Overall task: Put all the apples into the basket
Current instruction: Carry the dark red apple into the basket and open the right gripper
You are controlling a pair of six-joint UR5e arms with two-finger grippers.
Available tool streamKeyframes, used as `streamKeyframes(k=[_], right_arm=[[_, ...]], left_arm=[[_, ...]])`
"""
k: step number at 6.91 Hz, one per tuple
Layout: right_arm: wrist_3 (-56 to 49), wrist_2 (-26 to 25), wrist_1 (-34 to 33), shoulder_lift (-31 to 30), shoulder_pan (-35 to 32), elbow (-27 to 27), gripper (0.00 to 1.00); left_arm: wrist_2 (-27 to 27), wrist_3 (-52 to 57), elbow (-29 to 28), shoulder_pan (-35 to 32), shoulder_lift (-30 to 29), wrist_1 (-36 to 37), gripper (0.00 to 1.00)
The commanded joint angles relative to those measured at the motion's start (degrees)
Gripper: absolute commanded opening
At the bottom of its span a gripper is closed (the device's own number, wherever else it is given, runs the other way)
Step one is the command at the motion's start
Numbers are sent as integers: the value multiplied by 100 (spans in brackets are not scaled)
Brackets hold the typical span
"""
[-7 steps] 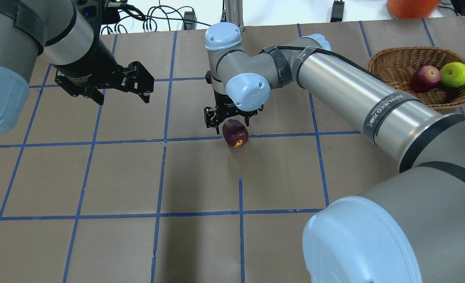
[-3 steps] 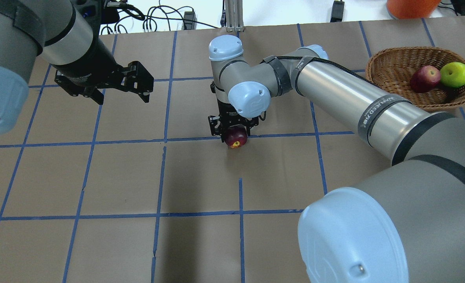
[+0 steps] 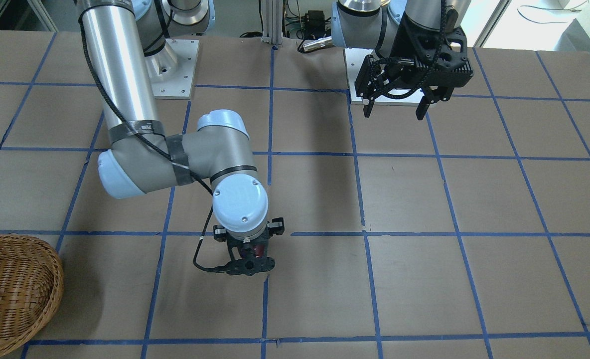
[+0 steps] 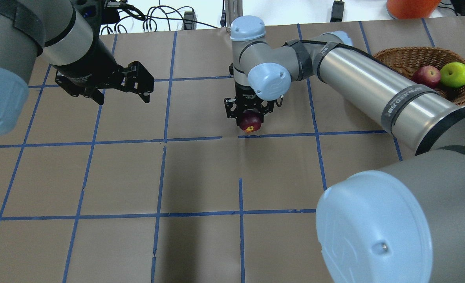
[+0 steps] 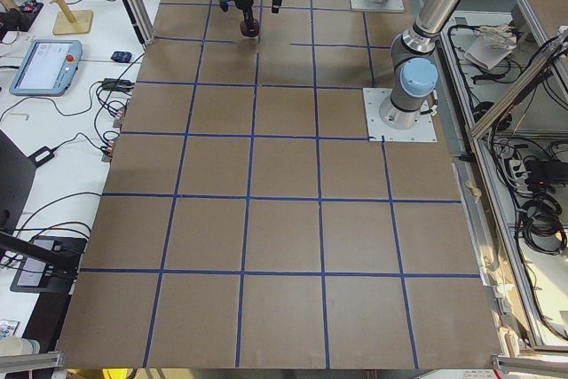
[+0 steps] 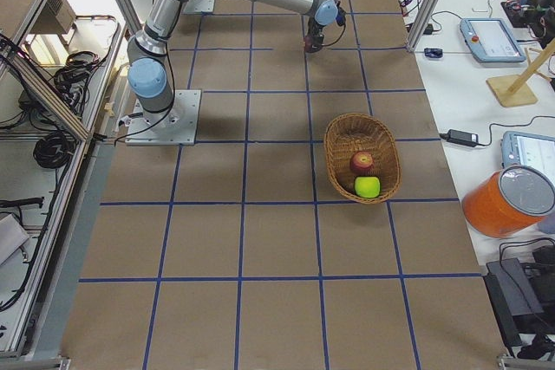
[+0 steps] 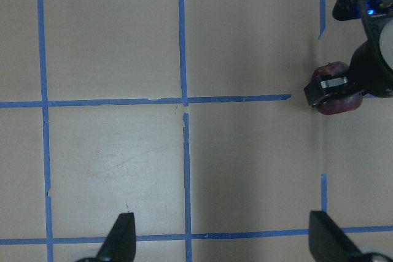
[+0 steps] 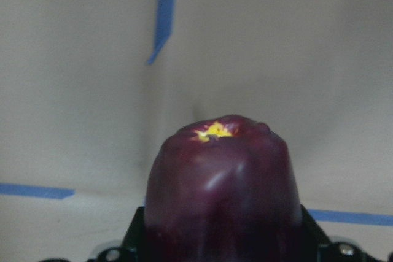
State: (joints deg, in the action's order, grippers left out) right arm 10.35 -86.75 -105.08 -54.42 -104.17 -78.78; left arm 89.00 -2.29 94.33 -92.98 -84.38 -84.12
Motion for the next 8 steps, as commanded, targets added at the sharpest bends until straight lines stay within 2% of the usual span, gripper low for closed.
streamKeyframes(k=[1,2,3,4,5,6,7,8], right_arm=[[-215,-139,188,-321,1323,213,0],[-974,-514,181,-393,1981,274,0],[-1852,-588,85,-350,2597,292,0],[-2217,-615,-168,-332,2873,345,0],[-2317,-1024,-571,-219,2902,319,0],[-2326,-1176,-827,-70,2928,319,8],[-2431,-1169,-839,-7,3033,310,49],[-2771,-1108,-760,-42,3225,301,99]], left_arm=[[3,0,7,25,9,1,100],[3,0,15,26,36,1,100],[3,0,24,34,36,-8,100],[3,0,24,43,45,-8,100],[-23,0,16,43,36,1,100],[3,0,16,52,53,-16,100],[-6,0,16,52,54,-17,100],[-6,-17,7,43,45,-25,100]])
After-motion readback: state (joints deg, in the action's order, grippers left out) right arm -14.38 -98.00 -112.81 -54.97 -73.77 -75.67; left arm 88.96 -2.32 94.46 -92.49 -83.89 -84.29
